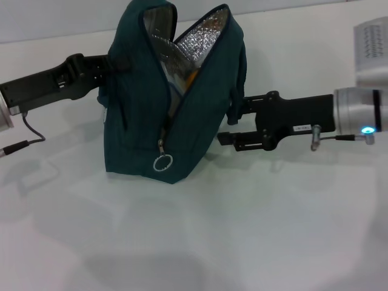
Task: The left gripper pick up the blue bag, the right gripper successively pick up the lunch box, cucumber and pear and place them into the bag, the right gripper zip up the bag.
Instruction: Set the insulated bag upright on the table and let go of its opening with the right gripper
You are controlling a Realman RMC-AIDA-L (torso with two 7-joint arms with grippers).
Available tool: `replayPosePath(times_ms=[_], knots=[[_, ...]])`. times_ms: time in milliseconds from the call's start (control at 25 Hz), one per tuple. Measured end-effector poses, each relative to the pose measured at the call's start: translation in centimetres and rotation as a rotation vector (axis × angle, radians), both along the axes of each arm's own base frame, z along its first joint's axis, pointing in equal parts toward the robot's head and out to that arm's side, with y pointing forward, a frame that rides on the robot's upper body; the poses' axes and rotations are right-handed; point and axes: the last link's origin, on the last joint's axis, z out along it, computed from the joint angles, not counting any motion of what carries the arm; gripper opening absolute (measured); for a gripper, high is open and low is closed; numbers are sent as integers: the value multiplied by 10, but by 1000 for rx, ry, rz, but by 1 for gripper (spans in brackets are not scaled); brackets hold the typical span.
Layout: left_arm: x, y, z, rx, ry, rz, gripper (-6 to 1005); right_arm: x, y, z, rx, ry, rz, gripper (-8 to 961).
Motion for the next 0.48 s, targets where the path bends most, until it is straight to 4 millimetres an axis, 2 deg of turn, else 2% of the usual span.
replayPosePath(times_ms=[320, 480], knots=[[0, 0, 1, 9, -3, -3, 85, -9, 7, -1, 39, 2, 38, 491], [-3, -1, 1, 17, -6, 5, 85, -6, 7, 1, 79, 32, 35, 468]])
